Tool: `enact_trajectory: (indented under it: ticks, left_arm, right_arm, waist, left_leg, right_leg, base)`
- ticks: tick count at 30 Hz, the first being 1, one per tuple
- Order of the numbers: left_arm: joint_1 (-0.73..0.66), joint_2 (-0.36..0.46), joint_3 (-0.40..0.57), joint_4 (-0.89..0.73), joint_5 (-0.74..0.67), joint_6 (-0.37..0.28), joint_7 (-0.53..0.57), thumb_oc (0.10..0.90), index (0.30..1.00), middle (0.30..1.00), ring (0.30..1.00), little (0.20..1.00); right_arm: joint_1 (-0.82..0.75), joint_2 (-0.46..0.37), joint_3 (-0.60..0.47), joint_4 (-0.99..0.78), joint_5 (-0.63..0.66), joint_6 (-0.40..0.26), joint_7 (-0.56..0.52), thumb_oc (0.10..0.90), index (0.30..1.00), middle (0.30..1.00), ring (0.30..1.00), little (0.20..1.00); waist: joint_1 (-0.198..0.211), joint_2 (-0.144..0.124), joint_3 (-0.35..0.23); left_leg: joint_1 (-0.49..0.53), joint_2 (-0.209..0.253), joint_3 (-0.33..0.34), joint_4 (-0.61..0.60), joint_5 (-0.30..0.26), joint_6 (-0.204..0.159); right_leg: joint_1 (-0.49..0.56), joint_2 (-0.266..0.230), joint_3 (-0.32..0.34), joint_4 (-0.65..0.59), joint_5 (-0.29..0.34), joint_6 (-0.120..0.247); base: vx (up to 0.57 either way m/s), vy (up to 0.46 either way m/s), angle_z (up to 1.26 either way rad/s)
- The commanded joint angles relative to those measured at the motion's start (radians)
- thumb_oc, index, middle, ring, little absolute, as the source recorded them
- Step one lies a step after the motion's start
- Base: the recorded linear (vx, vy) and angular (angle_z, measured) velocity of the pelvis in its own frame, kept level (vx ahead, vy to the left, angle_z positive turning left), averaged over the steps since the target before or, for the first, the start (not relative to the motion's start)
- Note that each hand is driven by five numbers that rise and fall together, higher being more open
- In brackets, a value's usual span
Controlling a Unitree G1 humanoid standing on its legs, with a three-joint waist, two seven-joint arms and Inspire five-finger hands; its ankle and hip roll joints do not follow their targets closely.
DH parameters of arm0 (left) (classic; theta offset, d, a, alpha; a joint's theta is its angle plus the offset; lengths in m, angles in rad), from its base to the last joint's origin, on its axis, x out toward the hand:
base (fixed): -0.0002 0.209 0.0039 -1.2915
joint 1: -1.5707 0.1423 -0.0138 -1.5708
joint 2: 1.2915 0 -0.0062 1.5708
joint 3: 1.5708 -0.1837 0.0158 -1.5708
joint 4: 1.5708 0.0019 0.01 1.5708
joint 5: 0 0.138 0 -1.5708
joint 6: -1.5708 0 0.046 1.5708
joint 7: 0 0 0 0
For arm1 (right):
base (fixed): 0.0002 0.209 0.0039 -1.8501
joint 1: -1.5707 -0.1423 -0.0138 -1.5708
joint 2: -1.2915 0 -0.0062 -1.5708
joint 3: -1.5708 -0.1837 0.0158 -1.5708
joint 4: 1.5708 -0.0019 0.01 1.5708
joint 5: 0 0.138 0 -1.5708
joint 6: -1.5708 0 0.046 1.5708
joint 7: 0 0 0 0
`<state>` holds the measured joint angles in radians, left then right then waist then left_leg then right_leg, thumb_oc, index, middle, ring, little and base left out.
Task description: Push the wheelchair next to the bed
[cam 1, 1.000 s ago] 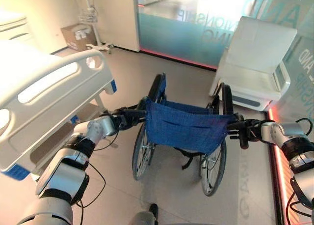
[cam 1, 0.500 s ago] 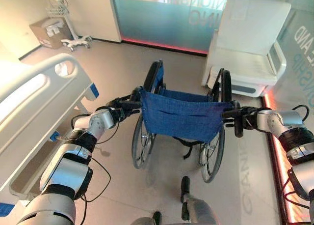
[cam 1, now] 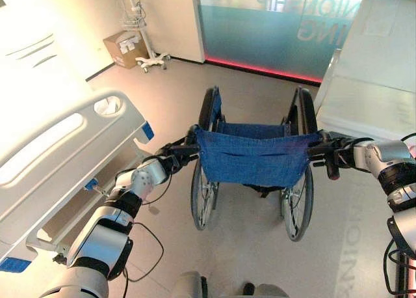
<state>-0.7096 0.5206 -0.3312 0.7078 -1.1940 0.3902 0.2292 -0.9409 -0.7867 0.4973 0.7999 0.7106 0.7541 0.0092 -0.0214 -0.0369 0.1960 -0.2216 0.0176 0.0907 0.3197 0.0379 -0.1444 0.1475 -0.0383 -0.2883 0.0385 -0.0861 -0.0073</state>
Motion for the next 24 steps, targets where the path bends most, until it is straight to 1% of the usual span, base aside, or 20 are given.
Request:
enact_trajectory:
  ticks: [1, 2, 3, 4, 5, 6, 7, 9, 10, 12, 13, 14, 15, 16, 18, 19, 20, 21, 22, 24]
  left_arm:
    - [-0.015, 0.066, 0.007, -0.043, 0.004, -0.03, -0.014, 0.4, 0.3, 0.3, 0.3, 0.3]
    - [-0.003, 0.07, 0.009, -0.057, 0.008, -0.022, -0.016, 0.4, 0.3, 0.3, 0.3, 0.3]
    - [0.007, 0.075, 0.01, -0.068, 0.006, -0.018, -0.015, 0.4, 0.3, 0.3, 0.3, 0.3]
    - [0.022, 0.087, 0.016, -0.084, 0.002, -0.007, -0.013, 0.4, 0.3, 0.3, 0.3, 0.3]
    - [0.029, 0.095, 0.021, -0.09, 0.003, 0.003, -0.013, 0.4, 0.3, 0.3, 0.3, 0.3]
    - [0.039, 0.109, 0.035, -0.088, 0.017, 0.019, -0.015, 0.4, 0.3, 0.3, 0.3, 0.3]
    - [0.038, 0.112, 0.036, -0.084, 0.02, 0.022, -0.016, 0.4, 0.3, 0.3, 0.3, 0.3]
    - [0.029, 0.124, 0.039, -0.053, 0.032, 0.038, -0.029, 0.4, 0.3, 0.3, 0.3, 0.3]
    - [0.026, 0.126, 0.039, -0.042, 0.031, 0.04, -0.034, 0.4, 0.3, 0.3, 0.3, 0.3]
    - [0.01, 0.128, 0.033, -0.011, 0.039, 0.05, -0.043, 0.4, 0.3, 0.3, 0.3, 0.3]
    - [-0.005, 0.127, 0.027, 0.001, 0.051, 0.054, -0.05, 0.4, 0.3, 0.3, 0.3, 0.3]
    - [-0.015, 0.126, 0.021, 0.01, 0.056, 0.053, -0.055, 0.4, 0.3, 0.3, 0.3, 0.3]
    - [-0.028, 0.122, 0.014, 0.02, 0.059, 0.05, -0.057, 0.4, 0.3, 0.3, 0.3, 0.3]
    - [-0.041, 0.114, 0.005, 0.042, 0.065, 0.04, -0.067, 0.4, 0.3, 0.3, 0.3, 0.3]
    - [-0.067, 0.087, -0.013, 0.075, 0.071, 0.025, -0.082, 0.4, 0.3, 0.3, 0.3, 0.3]
    - [-0.07, 0.083, -0.013, 0.077, 0.072, 0.025, -0.082, 0.4, 0.3, 0.3, 0.3, 0.3]
    - [-0.079, 0.069, -0.014, 0.082, 0.083, 0.018, -0.079, 0.4, 0.3, 0.3, 0.3, 0.3]
    - [-0.09, 0.052, -0.011, 0.091, 0.102, 0.004, -0.078, 0.4, 0.3, 0.3, 0.3, 0.3]
    - [-0.094, 0.046, -0.012, 0.096, 0.105, -0.002, -0.078, 0.4, 0.3, 0.3, 0.3, 0.3]
    - [-0.102, 0.032, -0.006, 0.086, 0.112, -0.042, -0.075, 0.4, 0.3, 0.3, 0.3, 0.3]
  right_arm:
    - [-0.061, 0.127, 0.025, -0.087, 0.093, -0.119, 0.058, 0.4, 0.3, 0.3, 0.3, 0.3]
    - [-0.049, 0.12, 0.027, -0.097, 0.099, -0.118, 0.058, 0.4, 0.3, 0.3, 0.3, 0.3]
    - [-0.042, 0.111, 0.026, -0.102, 0.104, -0.115, 0.064, 0.4, 0.3, 0.3, 0.3, 0.3]
    - [-0.032, 0.098, 0.022, -0.097, 0.096, -0.111, 0.082, 0.4, 0.3, 0.3, 0.3, 0.3]
    - [-0.032, 0.093, 0.02, -0.085, 0.087, -0.108, 0.099, 0.4, 0.3, 0.3, 0.3, 0.3]
    - [-0.036, 0.092, 0.018, -0.049, 0.049, -0.107, 0.146, 0.4, 0.3, 0.3, 0.3, 0.3]
    - [-0.037, 0.095, 0.017, -0.037, 0.039, -0.112, 0.159, 0.4, 0.3, 0.3, 0.3, 0.3]
    - [-0.032, 0.114, 0.008, 0.01, 0.003, -0.129, 0.2, 0.4, 0.3, 0.3, 0.3, 0.3]
    - [-0.028, 0.12, 0.006, 0.018, -0.007, -0.133, 0.211, 0.4, 0.3, 0.3, 0.3, 0.3]
    - [-0.004, 0.144, 0.002, 0.031, -0.014, -0.145, 0.214, 0.4, 0.3, 0.3, 0.3, 0.3]
    - [0.004, 0.152, -0.001, 0.031, -0.01, -0.15, 0.209, 0.4, 0.3, 0.3, 0.3, 0.3]
    - [0.008, 0.156, -0.003, 0.028, -0.01, -0.154, 0.203, 0.4, 0.3, 0.3, 0.3, 0.3]
    - [0.012, 0.16, -0.007, 0.019, -0.009, -0.156, 0.195, 0.4, 0.3, 0.3, 0.3, 0.3]
    - [0.017, 0.161, -0.013, 0.017, -0.008, -0.161, 0.194, 0.4, 0.3, 0.3, 0.3, 0.3]
    - [0.012, 0.166, -0.021, 0.019, -0.015, -0.17, 0.193, 0.4, 0.3, 0.3, 0.3, 0.3]
    - [0.009, 0.167, -0.021, 0.02, -0.012, -0.172, 0.195, 0.4, 0.3, 0.3, 0.3, 0.3]
    - [-0.002, 0.179, -0.024, 0.027, -0.014, -0.179, 0.196, 0.4, 0.3, 0.3, 0.3, 0.3]
    - [-0.025, 0.195, -0.028, 0.036, -0.017, -0.18, 0.191, 0.4, 0.3, 0.3, 0.3, 0.3]
    - [-0.034, 0.201, -0.028, 0.04, -0.02, -0.183, 0.191, 0.4, 0.3, 0.3, 0.3, 0.3]
    - [-0.078, 0.208, -0.031, 0.046, -0.009, -0.204, 0.179, 0.4, 0.3, 0.3, 0.3, 0.3]
  waist:
    - [0.099, 0.03, 0.014]
    - [0.112, 0.029, 0.014]
    - [0.123, 0.029, 0.011]
    - [0.14, 0.028, 0.006]
    - [0.151, 0.03, 0.001]
    - [0.168, 0.03, -0.011]
    - [0.171, 0.029, -0.014]
    - [0.186, 0.025, -0.03]
    - [0.19, 0.023, -0.034]
    - [0.219, -0.007, -0.056]
    - [0.231, -0.022, -0.065]
    - [0.235, -0.029, -0.068]
    - [0.237, -0.03, -0.072]
    - [0.231, -0.031, -0.068]
    - [0.212, -0.021, -0.056]
    - [0.21, -0.015, -0.057]
    - [0.204, -0.02, -0.047]
    - [0.202, -0.022, -0.035]
    - [0.201, -0.022, -0.031]
    - [0.185, -0.021, 0.01]
  left_leg:
    - [-0.013, -0.024, 0.042, -0.226, 0.211, 0.039]
    - [-0.032, -0.024, 0.049, -0.269, 0.239, 0.038]
    - [-0.051, -0.024, 0.051, -0.295, 0.252, 0.035]
    - [-0.069, -0.029, 0.046, -0.317, 0.265, 0.031]
    - [-0.076, -0.031, 0.038, -0.334, 0.266, 0.031]
    - [-0.064, -0.038, 0.029, -0.332, 0.234, 0.049]
    - [-0.06, -0.039, 0.032, -0.318, 0.227, 0.053]
    - [-0.051, -0.032, 0.048, -0.268, 0.194, 0.072]
    - [-0.05, -0.03, 0.049, -0.259, 0.187, 0.076]
    - [-0.034, -0.05, 0.056, -0.224, 0.126, 0.118]
    - [-0.024, -0.064, 0.055, -0.219, 0.103, 0.141]
    - [-0.019, -0.07, 0.055, -0.218, 0.094, 0.153]
    - [-0.019, -0.072, 0.057, -0.214, 0.087, 0.165]
    - [-0.008, -0.081, 0.052, -0.206, 0.075, 0.176]
    - [0.023, -0.096, 0.031, -0.187, 0.044, 0.197]
    - [0.025, -0.093, 0.029, -0.187, 0.043, 0.198]
    - [0.04, -0.099, 0.033, -0.183, 0.029, 0.201]
    - [0.049, -0.096, 0.035, -0.18, 0.019, 0.201]
    - [0.051, -0.094, 0.035, -0.179, 0.017, 0.2]
    - [0.075, -0.082, 0.009, -0.17, 0.004, 0.176]
  right_leg:
    - [0.008, 0.044, 0.134, 0.047, 0.066, 0.026]
    - [0.038, 0.052, 0.146, 0.038, 0.057, 0.024]
    - [0.059, 0.06, 0.154, 0.032, 0.049, 0.022]
    - [0.092, 0.072, 0.172, 0.03, 0.022, 0.016]
    - [0.108, 0.08, 0.183, 0.033, 0.003, 0.012]
    - [0.124, 0.08, 0.195, 0.042, -0.03, 0.012]
    - [0.128, 0.077, 0.192, 0.047, -0.04, 0.013]
    - [0.146, 0.06, 0.168, 0.076, -0.085, 0.019]
    - [0.151, 0.055, 0.162, 0.082, -0.093, 0.021]
    - [0.189, -0.005, 0.104, 0.12, -0.106, 0.061]
    - [0.193, -0.039, 0.076, 0.162, -0.081, 0.09]
    - [0.185, -0.061, 0.061, 0.202, -0.052, 0.108]
    - [0.161, -0.084, 0.047, 0.264, -0.007, 0.129]
    - [0.124, -0.117, 0.04, 0.369, 0.053, 0.146]
    - [0.022, -0.136, 0.075, 0.57, 0.146, 0.155]
    - [0.009, -0.132, 0.077, 0.574, 0.158, 0.153]
    - [-0.011, -0.154, 0.07, 0.547, 0.158, 0.149]
    - [-0.026, -0.161, 0.054, 0.469, 0.145, 0.144]
    - [-0.03, -0.161, 0.049, 0.441, 0.139, 0.143]
    - [-0.11, -0.142, 0.041, 0.233, 0.092, 0.131]
  base:
    - [0.51, 0.053, -0.19]
    - [0.59, 0.058, -0.16]
    - [0.52, 0.048, -0.29]
    - [0.52, 0.069, -0.55]
    - [0.68, 0.14, -0.78]
    - [0.49, 0.121, -0.74]
    - [0.49, 0.137, -0.71]
    - [0.41, 0.111, -0.63]
    - [0.47, 0.131, -0.56]
    - [0.45, 0.153, -0.49]
    - [0.34, 0.161, -0.26]
    - [0.27, 0.179, -0.06]
    - [0.26, 0.209, 0.15]
    - [0.3, 0.253, 0.33]
    - [0.34, 0.227, 0.51]
    - [0.3, 0.097, 0.3]
    - [0.24, -0.028, -0.11]
    - [0.24, -0.062, -0.36]
    - [0.19, -0.125, -0.53]
    - [0.13, -0.148, -0.49]
